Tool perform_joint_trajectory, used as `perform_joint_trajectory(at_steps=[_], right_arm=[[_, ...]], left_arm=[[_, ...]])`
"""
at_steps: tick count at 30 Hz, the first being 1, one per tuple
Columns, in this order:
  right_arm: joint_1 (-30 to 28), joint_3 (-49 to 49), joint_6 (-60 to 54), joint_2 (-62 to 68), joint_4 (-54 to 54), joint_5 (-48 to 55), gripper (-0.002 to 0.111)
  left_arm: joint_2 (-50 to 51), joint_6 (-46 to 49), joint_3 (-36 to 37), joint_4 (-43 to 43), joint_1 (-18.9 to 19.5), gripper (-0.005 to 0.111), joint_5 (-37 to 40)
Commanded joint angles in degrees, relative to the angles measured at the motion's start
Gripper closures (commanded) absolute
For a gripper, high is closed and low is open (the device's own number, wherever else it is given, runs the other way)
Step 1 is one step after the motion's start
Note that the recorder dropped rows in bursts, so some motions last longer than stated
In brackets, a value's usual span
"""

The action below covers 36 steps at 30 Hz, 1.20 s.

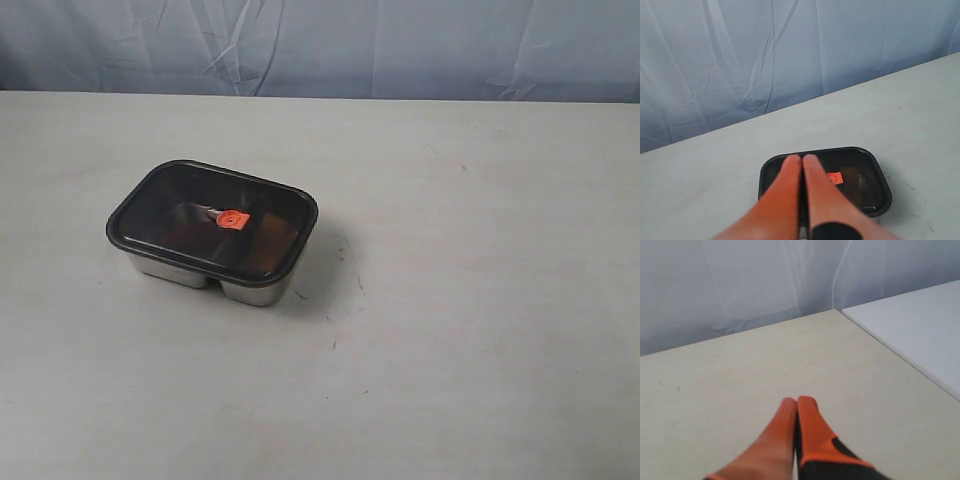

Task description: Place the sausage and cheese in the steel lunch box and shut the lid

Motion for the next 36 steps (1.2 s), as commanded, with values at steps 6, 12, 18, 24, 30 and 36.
perform_joint_trajectory(at_steps=[6, 12, 18, 24, 30, 36], right_arm=[[-1.60, 2.83, -22.60, -5.66, 12.84, 5.01, 0.109], [-4.47, 4.97, -22.60, -9.86, 13.46, 6.23, 0.109], [-4.47, 5.55, -22.60, -11.18, 16.01, 6.45, 0.109], [-4.47, 8.85, -22.36, -13.79, 19.59, 5.85, 0.109], [-4.47, 9.01, -21.94, -14.38, 21.83, 5.01, 0.109], [-4.47, 9.01, -21.94, -14.38, 21.83, 4.99, 0.109]], left_arm=[[-0.22, -0.43, 0.29, 0.04, 0.02, 0.107, -0.40], [-0.22, -0.43, 0.29, 0.04, 0.02, 0.107, -0.40], [-0.22, -0.43, 0.29, 0.04, 0.02, 0.107, -0.40], [-0.22, -0.43, 0.29, 0.04, 0.02, 0.107, -0.40], [-0.22, -0.43, 0.29, 0.04, 0.02, 0.107, -0.40], [-0.22, -0.43, 0.29, 0.04, 0.02, 0.107, -0.40]])
